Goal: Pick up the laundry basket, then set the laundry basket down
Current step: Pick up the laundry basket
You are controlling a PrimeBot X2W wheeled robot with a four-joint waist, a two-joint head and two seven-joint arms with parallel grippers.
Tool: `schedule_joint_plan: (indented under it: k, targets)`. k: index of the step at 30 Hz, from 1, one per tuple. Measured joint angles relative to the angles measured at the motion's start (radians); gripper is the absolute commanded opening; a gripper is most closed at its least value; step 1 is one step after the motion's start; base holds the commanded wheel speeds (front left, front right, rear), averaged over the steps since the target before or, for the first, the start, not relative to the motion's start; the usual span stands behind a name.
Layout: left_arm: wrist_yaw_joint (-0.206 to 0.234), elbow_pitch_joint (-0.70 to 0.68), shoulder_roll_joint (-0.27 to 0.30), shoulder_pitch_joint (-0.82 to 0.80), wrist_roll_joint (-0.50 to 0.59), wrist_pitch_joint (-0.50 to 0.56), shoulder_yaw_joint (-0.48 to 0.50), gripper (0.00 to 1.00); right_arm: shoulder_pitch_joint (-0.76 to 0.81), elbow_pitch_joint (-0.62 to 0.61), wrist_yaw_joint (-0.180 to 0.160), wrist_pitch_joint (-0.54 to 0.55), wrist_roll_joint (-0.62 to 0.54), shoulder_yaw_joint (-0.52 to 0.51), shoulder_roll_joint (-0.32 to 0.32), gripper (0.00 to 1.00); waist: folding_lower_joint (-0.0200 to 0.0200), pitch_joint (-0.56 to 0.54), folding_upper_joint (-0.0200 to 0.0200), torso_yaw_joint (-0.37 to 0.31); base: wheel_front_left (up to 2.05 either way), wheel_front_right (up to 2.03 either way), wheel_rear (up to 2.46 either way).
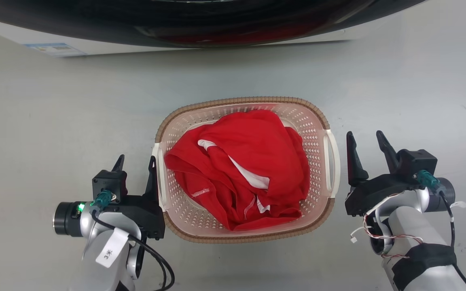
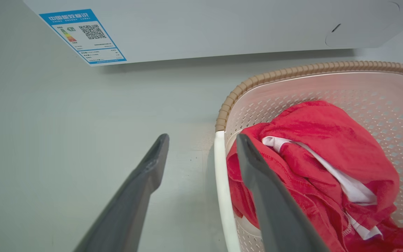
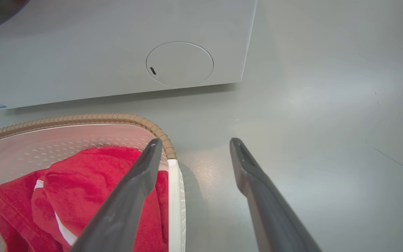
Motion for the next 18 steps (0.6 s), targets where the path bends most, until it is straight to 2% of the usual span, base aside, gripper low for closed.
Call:
schedule_joint_plan:
  k: [9,18]
  targets:
    - [-0.01,0.063,-0.006,-0.042,-0.008,-0.006,-0.027,1.0,-0.044,0.043,0.008,0.0,0.03,0.055,0.0,1.0,0.0,0.039,0.0,0.005,0.0,0.0,0.0]
    - [-0.011,0.129,-0.007,-0.084,-0.019,-0.01,-0.046,1.0,-0.066,0.078,-0.002,0.0,0.088,0.127,0.0,1.0,-0.0001,0.082,0.0,0.011,0.0,0.0,0.0]
